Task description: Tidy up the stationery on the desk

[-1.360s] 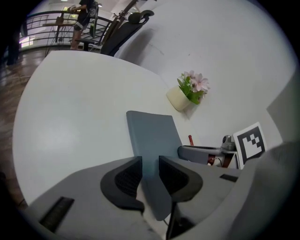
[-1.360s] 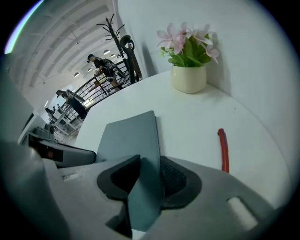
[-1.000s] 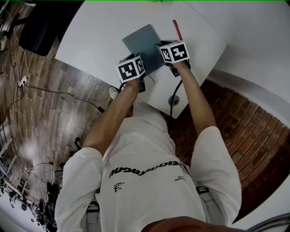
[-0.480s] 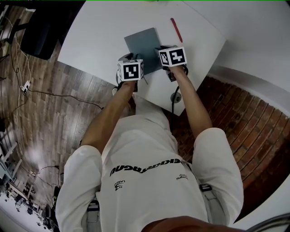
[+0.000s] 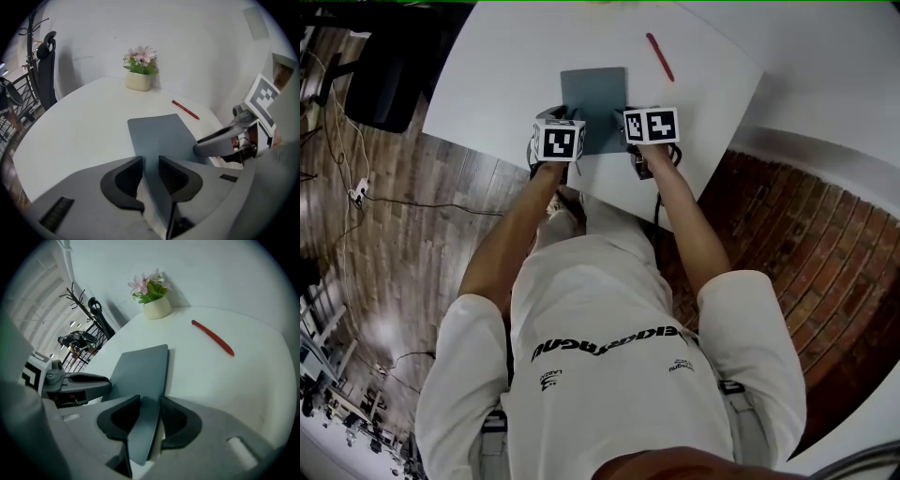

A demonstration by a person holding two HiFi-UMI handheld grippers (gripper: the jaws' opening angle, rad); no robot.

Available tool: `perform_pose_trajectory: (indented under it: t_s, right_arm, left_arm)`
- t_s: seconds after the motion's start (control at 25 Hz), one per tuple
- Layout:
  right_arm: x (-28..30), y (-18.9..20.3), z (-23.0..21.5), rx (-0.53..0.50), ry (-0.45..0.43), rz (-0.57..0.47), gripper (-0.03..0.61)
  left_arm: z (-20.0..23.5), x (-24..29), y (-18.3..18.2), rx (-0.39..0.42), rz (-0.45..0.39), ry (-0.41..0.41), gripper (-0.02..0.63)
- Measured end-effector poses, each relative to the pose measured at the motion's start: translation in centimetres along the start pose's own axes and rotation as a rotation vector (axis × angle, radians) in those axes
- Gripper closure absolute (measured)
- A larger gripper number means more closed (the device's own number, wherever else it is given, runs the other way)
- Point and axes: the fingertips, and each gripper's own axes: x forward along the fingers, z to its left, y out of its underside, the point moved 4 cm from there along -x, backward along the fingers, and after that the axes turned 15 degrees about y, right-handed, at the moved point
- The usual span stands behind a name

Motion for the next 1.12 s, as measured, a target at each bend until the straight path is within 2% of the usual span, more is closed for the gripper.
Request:
perform_pose_trajectory:
  t_s: [0.2,0.36,0.56,1.12]
  right_arm:
    - [-0.2,1.0,0.7,0.086,0.007,0.007,0.445]
    - [-0.1,1.4,2.0,0.132,-0.015,0.029,0.446]
    - [-0.1,1.6,2.7,0.180,-0.007,0.014,0.452]
    - [0.7,0.5,4.9,0.202,-0.003,-0.015,0.457]
  left_arm:
    - [0.6,-0.2,-0.3,0.032,0.023,0.046,0.506]
    - [1.7,-0.6,-0.8,0.079,0.025,0.014,0.506]
    - [2.2,-0.7,-1.1,0.111,0.036,0.028,0.506]
    - [4.9,-1.5,-2.2,0.152,0.022,0.019,0.506]
